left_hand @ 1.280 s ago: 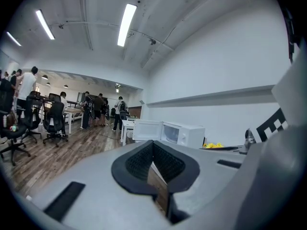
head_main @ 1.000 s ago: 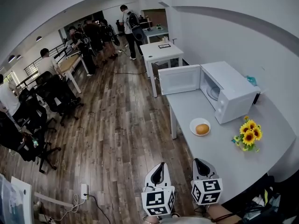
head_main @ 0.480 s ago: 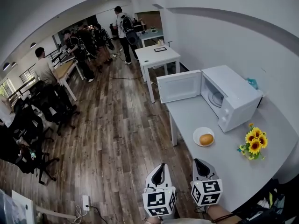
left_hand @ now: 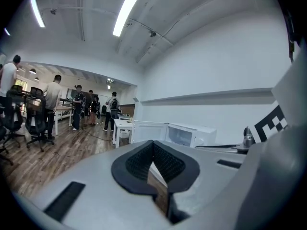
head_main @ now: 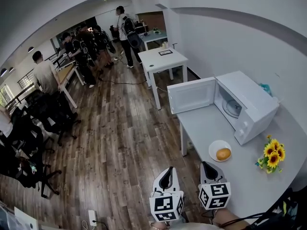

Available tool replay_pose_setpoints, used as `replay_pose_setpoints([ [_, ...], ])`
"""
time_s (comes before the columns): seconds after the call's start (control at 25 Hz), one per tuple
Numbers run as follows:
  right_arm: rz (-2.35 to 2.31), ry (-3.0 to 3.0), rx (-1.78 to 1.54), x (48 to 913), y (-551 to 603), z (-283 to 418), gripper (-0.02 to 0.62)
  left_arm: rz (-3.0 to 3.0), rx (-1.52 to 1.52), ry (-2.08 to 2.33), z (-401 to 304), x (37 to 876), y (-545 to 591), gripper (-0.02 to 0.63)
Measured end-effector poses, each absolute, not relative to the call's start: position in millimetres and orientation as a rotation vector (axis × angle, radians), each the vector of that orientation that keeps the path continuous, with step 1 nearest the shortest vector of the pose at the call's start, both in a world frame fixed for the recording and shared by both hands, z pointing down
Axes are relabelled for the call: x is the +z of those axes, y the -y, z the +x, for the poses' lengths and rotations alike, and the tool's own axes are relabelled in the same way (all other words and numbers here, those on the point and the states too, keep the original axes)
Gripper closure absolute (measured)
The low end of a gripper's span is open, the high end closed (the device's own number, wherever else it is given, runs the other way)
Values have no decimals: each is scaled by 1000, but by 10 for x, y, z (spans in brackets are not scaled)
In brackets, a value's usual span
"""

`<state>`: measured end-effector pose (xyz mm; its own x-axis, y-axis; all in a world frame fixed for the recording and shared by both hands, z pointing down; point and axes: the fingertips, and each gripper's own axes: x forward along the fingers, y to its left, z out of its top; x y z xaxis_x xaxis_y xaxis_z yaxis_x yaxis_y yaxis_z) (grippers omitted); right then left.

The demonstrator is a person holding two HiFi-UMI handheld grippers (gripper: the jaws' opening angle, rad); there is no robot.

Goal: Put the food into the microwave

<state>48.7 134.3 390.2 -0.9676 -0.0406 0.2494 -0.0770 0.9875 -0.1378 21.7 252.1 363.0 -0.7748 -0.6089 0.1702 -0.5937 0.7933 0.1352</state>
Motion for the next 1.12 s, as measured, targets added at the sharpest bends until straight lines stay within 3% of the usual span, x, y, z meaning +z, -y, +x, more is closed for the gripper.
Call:
replay_pose_setpoints([
  [0.6, 180, 2878, 198, 3979, -1316, -387, 580, 1050, -120, 2723, -763, 3745, -2449, 604],
  [1.12, 212, 2853, 216, 4092, -1297, -728, 580, 1056, -125, 2696, -1153, 3845, -2432, 604],
])
